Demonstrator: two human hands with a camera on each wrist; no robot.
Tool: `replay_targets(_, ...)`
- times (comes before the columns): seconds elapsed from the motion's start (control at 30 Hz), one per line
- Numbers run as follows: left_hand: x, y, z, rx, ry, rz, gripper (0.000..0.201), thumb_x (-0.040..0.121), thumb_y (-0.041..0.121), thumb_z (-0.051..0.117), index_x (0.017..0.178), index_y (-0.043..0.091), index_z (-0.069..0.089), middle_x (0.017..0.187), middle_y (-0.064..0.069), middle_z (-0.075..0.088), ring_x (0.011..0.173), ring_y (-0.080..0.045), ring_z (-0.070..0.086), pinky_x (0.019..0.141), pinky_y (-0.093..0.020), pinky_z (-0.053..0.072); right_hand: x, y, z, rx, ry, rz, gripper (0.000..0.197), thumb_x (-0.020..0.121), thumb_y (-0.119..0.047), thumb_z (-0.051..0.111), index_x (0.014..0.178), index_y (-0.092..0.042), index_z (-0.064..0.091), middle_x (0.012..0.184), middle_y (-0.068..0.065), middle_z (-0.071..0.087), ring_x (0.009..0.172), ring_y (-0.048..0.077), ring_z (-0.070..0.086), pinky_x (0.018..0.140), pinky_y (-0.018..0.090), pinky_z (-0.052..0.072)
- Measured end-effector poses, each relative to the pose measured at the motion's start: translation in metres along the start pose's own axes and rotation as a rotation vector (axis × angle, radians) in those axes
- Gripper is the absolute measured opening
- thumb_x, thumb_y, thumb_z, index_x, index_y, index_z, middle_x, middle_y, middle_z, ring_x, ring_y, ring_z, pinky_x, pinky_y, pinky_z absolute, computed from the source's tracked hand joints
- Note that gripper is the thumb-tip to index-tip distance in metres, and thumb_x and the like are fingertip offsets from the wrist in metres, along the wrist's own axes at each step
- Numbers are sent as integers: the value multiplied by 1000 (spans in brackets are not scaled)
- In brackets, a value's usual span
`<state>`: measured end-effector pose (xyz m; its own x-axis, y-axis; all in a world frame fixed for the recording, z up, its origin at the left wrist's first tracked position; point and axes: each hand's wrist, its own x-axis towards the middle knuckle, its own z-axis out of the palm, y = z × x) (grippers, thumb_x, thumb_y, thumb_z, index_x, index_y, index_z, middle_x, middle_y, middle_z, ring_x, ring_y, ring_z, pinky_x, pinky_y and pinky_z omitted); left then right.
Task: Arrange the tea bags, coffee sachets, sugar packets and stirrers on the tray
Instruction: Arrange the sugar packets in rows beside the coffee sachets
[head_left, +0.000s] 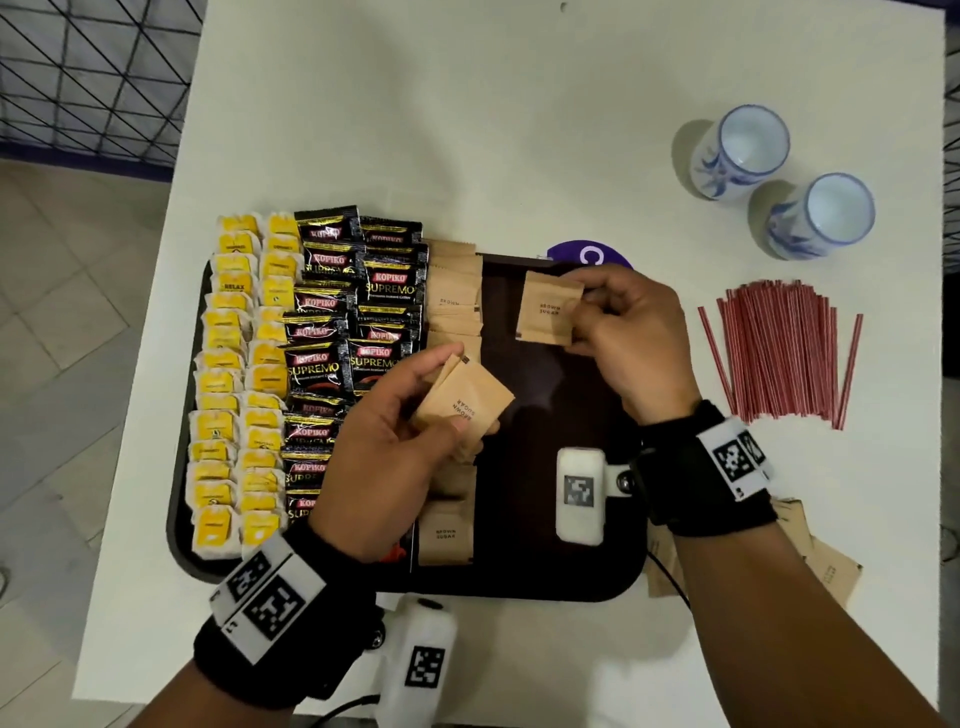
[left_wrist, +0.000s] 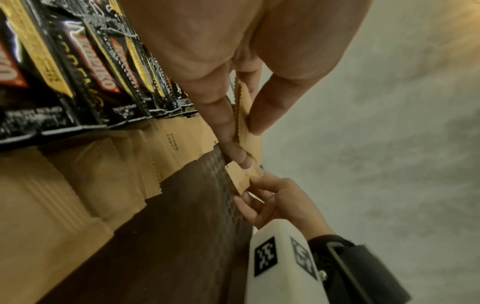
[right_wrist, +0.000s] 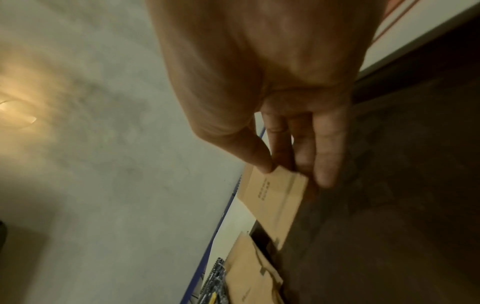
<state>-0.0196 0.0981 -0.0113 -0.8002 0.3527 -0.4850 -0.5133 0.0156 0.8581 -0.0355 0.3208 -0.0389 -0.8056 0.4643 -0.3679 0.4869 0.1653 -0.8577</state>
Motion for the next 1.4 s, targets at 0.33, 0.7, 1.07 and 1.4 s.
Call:
replay_targets(0.33,-5,-1,-15,96,-28,13,63,84,-7,65,130,35,56,117,4,64,107,-16,64,71,-25,56,23,2,13,-247,14,-43,31,85,-8,58,75,-36,67,74,-1,75,68,17,74,73,47,62)
replay_targets(0.7,-6,0,-27,143,-19,9,40,84,-1,69,112,28,63,99,8,70,90,-16,70,63,-28,59,37,-13,32,-305,37,-80,18,83,-5,59,76,-21,65,66,0,68,54,17,71,59,40,62)
replay_targets(1.07,-4,-1,-30,180,-21,32,41,84,4,71,116,28,63,101,10,70,89,-13,70,62,-25,58,43,-12,39,-328,62,-124,11,88,-10,60,90,-14,70,68,-1,65,50,16,70,55,34,60)
replay_targets(1.4,2,-2,-31,309,6,81,51,80,8,76,125,28,61,112,12,68,99,-10,67,78,-32,59,22,-13,25,-349,114,-165,18,88,-23,65,106,-24,68,75,-7,67,62,15,70,71,36,59)
